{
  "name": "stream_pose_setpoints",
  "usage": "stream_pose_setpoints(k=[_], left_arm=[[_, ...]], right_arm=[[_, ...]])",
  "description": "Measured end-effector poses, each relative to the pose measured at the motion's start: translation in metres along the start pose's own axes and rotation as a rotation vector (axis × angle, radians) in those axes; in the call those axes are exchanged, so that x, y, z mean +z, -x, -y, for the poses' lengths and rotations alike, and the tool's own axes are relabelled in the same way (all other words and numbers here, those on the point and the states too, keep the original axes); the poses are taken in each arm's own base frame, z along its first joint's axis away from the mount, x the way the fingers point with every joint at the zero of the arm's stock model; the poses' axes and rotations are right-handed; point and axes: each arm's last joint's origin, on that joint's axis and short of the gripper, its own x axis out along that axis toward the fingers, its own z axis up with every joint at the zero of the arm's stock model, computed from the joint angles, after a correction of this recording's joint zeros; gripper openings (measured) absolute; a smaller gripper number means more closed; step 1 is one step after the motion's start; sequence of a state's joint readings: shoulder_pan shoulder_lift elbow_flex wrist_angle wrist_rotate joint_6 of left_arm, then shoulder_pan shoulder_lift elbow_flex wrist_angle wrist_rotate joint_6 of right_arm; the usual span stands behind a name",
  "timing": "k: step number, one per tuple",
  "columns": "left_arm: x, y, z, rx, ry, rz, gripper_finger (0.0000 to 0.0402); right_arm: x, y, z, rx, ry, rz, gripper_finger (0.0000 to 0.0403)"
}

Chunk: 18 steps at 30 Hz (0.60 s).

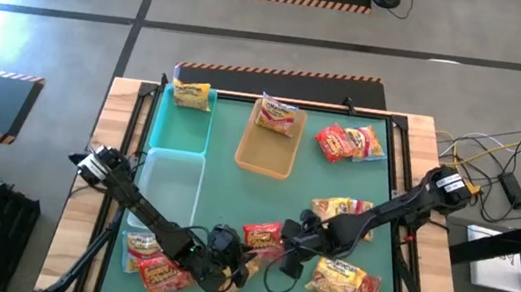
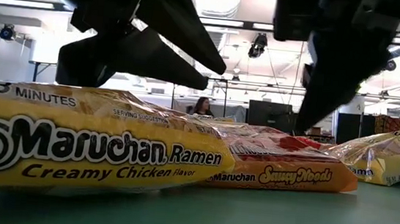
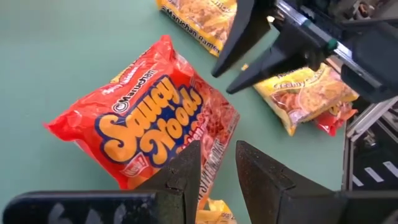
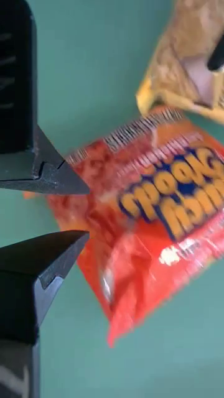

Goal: Sort Maruchan noodles
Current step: Put the orange noodle pack into the white bin

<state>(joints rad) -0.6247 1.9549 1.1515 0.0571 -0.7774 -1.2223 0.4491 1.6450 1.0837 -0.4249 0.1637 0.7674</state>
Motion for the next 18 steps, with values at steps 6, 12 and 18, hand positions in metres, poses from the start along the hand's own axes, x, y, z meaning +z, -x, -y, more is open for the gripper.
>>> stream_pose_setpoints(k=[6,12,18], left_arm=[[0.000,0.000,0.000,0.001,0.021,-0.002,0.0100],[0.000,0.000,-0.001,0.007,0.016,-0.005,0.0146],[-0.001,0.000,-0.002,0.012,0.002,-0.038,0.0196]], right_arm=[[-0.020,-0.011,0.008,0.011,-0.067,-0.011,0.0093],[-0.034,-0.024,0.021,0.016,-0.122,0.033,0.0093],[-0.048,-0.032,0.032,0.027,-0.180,0.069,0.0093]])
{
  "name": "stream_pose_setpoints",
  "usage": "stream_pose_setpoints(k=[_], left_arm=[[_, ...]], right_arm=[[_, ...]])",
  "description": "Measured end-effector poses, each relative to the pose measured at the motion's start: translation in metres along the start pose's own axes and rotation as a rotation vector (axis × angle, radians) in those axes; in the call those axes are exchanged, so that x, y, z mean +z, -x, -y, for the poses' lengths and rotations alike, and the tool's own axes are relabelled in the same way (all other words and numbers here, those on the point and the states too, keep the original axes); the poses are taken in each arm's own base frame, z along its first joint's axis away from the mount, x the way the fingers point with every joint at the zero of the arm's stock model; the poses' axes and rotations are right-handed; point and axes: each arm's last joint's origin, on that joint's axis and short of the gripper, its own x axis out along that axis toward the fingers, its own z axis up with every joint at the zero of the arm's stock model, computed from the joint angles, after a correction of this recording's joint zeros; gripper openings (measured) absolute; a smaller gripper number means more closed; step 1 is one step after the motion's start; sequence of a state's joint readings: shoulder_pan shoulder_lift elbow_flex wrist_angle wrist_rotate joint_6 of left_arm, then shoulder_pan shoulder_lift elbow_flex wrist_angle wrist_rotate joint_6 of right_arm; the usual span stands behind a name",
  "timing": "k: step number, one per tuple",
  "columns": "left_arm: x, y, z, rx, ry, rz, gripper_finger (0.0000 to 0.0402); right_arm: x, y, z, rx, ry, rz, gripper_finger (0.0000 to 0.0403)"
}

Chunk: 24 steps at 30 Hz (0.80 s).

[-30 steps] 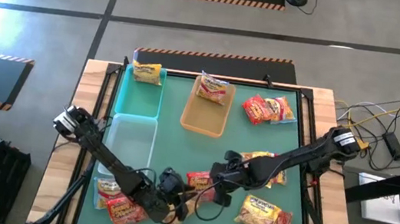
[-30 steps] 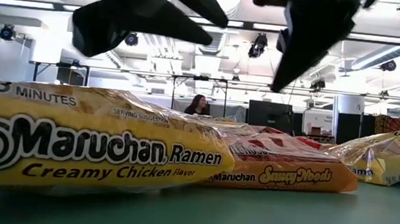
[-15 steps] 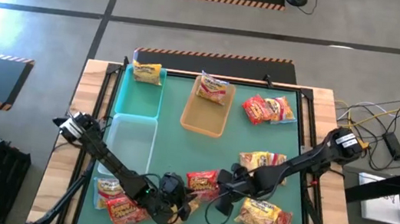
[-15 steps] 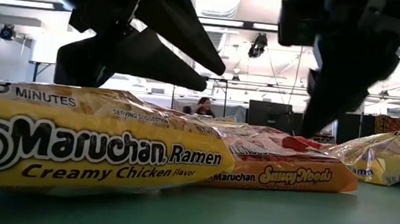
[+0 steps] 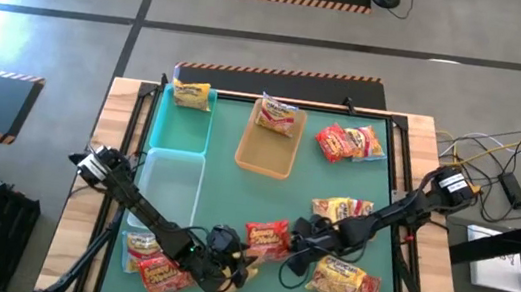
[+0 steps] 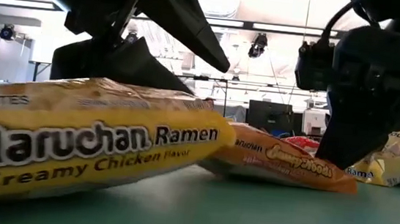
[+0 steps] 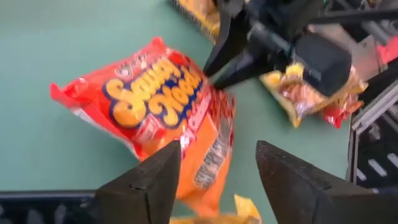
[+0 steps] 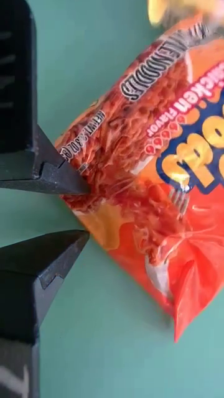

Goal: Sort Maruchan noodles
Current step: Put the orange noodle pack into the white bin

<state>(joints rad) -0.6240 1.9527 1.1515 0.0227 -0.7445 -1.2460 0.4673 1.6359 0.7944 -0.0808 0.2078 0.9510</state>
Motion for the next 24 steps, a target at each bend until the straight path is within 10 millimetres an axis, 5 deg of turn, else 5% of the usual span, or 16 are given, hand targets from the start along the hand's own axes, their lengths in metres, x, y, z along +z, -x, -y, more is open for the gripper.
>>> stream_pose_setpoints(k=[7,13,24], left_arm=[[-0.002,-0.001,-0.008,0.059,0.070,-0.050,0.0225],[0.005,-0.009,-0.015,0.108,0.301,-0.048,0.0226],[0.009,-0.024,-0.025,0.161,0.411,-0.022,0.0226]], right_arm=[[-0.004,-0.001,0.005,-0.022,0.004,0.000,0.0093],[-0.004,-0.001,0.006,-0.031,0.012,0.010,0.0093],[-0.003,-0.002,0.005,-0.023,0.020,0.018,0.0093]])
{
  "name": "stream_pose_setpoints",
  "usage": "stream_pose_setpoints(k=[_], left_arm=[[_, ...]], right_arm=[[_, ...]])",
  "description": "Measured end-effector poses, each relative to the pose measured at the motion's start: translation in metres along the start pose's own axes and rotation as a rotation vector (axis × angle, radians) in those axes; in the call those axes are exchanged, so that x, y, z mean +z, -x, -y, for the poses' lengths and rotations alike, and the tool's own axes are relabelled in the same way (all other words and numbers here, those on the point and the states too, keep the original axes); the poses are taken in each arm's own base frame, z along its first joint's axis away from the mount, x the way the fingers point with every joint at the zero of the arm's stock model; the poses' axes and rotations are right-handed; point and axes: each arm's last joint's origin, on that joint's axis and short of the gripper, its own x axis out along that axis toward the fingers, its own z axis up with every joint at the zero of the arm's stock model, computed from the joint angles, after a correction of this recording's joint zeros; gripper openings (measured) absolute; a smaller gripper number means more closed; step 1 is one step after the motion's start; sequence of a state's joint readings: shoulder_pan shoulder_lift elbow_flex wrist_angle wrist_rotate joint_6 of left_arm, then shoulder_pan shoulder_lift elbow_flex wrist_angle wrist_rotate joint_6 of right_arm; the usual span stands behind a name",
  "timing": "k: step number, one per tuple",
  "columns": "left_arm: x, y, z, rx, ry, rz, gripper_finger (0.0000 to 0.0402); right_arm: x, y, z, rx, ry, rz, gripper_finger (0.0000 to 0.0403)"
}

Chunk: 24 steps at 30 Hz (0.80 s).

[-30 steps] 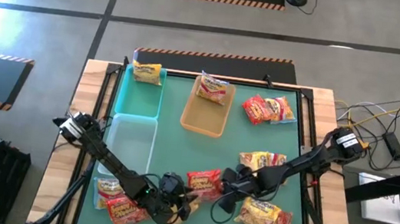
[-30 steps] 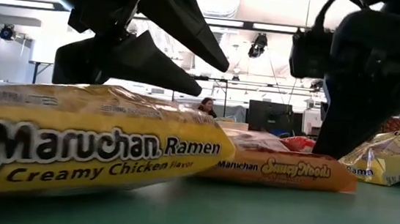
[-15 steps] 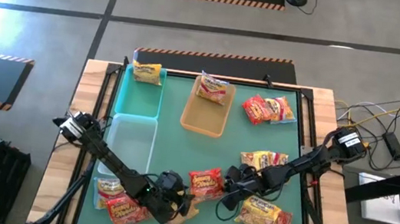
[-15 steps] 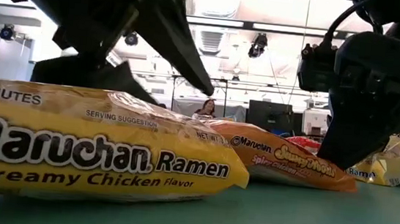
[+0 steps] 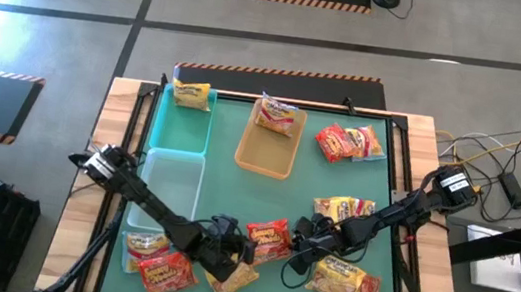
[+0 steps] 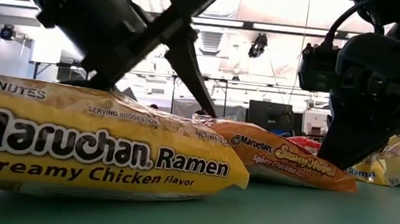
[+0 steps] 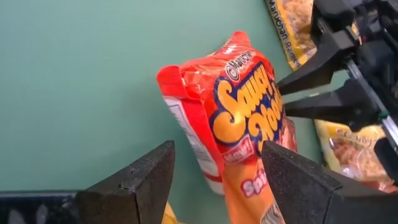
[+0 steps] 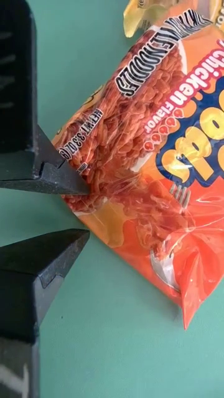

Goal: Sort Maruchan noodles
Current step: Put the orange noodle pack into the white bin

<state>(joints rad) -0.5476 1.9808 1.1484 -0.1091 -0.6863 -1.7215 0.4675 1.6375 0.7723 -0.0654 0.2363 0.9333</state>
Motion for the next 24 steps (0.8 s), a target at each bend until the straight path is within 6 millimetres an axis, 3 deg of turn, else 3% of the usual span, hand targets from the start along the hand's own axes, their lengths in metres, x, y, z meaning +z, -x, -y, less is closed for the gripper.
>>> stream_pose_setpoints(k=[8,16,24], left_arm=[[-0.003,-0.018,0.001,-0.053,0.048,0.003,0.0226],[-0.004,-0.021,0.008,-0.125,0.032,0.006,0.0218],[-0.004,-0.021,0.008,-0.129,0.034,-0.012,0.0135]], right_arm=[[0.000,0.000,-0.001,0.013,0.002,0.012,0.0093],[-0.001,0.000,-0.002,0.016,0.014,0.013,0.0093],[0.001,0.003,-0.004,0.050,0.037,-0.015,0.0093]])
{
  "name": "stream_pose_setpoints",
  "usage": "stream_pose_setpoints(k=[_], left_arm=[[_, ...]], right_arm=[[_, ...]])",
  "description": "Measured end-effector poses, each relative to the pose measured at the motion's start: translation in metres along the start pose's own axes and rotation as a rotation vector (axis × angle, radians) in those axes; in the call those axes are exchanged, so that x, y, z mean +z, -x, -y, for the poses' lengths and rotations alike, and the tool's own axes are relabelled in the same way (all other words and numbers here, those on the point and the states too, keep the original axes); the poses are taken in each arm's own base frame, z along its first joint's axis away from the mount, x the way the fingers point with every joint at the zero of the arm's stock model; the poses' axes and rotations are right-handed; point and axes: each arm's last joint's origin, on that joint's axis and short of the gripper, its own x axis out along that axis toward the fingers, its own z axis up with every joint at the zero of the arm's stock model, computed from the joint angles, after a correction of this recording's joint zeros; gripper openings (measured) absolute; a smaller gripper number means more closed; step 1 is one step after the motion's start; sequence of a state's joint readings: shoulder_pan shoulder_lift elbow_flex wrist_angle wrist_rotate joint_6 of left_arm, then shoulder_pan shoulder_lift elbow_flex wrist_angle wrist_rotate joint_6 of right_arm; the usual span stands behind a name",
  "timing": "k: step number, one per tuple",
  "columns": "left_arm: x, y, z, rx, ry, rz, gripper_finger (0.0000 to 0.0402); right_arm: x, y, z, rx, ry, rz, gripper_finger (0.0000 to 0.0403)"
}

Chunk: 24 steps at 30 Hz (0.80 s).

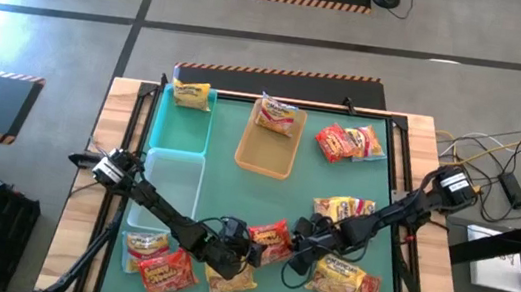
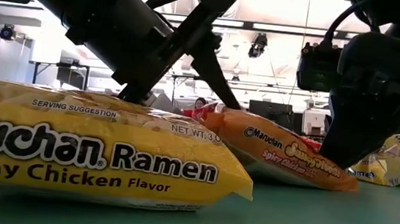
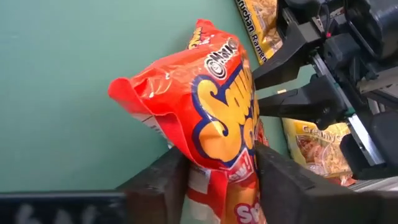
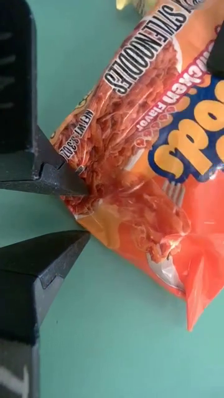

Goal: Sort Maruchan noodles
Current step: Put the orange noodle pack into the white bin

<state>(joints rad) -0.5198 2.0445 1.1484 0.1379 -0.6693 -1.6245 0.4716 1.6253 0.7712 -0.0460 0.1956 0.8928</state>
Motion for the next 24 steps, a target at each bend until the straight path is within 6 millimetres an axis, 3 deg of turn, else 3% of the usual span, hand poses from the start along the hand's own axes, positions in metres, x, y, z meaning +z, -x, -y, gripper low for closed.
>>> stream_pose_setpoints(k=[5,9,16,24], left_arm=[[0.000,0.000,0.000,-0.001,0.003,-0.003,0.0076],[0.001,0.001,0.001,-0.003,0.007,-0.002,0.0053],[0.009,0.012,0.011,-0.009,-0.042,0.001,0.0045],[0.038,0.047,0.021,0.093,-0.152,0.067,0.0044]], right_arm=[[0.004,0.013,-0.005,0.076,0.003,-0.021,0.0093],[0.011,0.031,-0.009,0.145,0.019,-0.015,0.0093],[0.021,0.067,-0.010,0.203,0.072,0.054,0.0093],[0.030,0.094,-0.011,0.255,0.088,0.147,0.0093]])
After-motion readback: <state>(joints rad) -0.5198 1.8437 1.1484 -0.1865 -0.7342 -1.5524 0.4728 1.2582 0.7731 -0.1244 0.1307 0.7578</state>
